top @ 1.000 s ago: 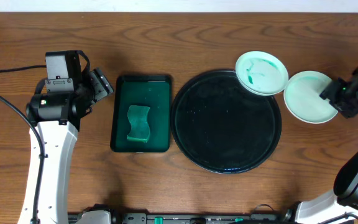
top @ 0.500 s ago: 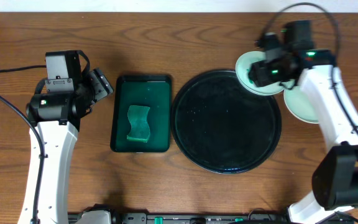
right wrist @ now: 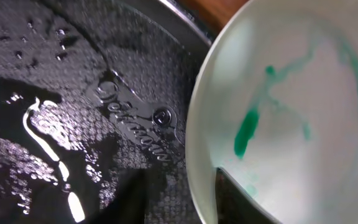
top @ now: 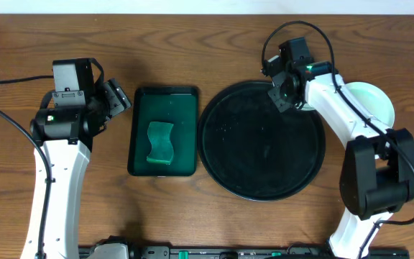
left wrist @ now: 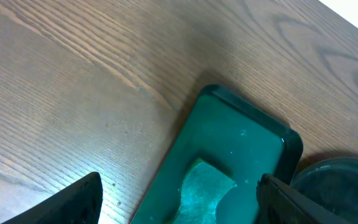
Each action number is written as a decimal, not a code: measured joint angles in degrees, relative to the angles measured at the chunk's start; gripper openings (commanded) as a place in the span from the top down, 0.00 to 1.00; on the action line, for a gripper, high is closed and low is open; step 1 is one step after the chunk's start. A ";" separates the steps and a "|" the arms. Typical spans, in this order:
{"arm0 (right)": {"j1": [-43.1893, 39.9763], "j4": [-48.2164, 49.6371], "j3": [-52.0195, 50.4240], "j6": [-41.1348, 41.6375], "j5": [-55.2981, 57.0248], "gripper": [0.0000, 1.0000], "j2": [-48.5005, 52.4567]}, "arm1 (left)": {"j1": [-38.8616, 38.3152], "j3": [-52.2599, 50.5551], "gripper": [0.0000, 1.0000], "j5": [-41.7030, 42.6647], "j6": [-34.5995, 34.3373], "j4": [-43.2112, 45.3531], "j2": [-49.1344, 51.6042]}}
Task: Clean dirty plates on tray and stack at the side
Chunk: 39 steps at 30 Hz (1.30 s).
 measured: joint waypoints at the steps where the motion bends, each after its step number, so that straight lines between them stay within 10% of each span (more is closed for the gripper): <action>1: 0.00 -0.15 0.00 0.07 0.15 0.90 0.24 | 0.00 0.00 0.20 0.00 0.00 0.00 0.00; 39: 23.80 -6.49 -0.09 23.47 -6.03 0.99 0.68 | 0.00 0.00 0.20 0.00 0.00 0.00 0.00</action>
